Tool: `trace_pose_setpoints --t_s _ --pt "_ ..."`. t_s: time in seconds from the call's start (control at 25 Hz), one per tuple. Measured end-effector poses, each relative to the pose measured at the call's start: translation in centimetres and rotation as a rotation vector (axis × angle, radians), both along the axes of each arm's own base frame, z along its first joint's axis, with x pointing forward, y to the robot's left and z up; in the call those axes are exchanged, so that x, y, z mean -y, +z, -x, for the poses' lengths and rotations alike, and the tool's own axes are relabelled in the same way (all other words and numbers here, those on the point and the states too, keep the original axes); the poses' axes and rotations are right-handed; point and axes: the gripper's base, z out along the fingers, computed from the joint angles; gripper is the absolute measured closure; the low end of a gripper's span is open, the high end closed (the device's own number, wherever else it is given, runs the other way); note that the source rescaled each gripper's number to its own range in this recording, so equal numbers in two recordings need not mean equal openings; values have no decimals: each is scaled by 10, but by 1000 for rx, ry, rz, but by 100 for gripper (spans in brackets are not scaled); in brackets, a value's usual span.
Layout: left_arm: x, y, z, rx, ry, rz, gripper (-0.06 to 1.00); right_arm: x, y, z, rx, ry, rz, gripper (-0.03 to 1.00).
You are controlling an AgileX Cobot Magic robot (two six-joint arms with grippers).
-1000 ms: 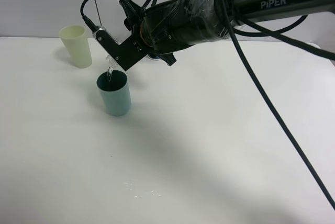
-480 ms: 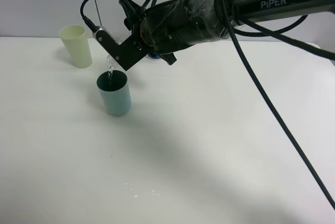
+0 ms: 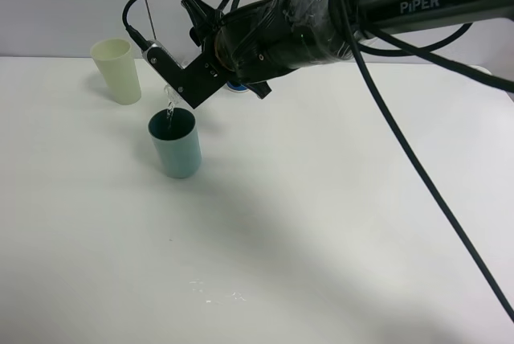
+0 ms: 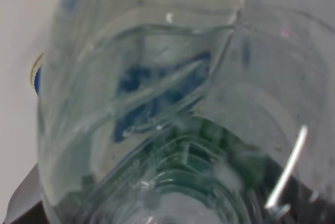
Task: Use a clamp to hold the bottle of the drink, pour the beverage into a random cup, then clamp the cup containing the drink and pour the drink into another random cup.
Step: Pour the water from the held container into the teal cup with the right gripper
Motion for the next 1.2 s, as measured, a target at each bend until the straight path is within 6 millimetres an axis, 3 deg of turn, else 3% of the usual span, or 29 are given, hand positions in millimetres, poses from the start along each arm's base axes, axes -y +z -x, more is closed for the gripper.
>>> trace_pose_setpoints --t_s 1.2 --pt "0 0 0 0 0 0 5 -2 1 0 37 78 81 97"
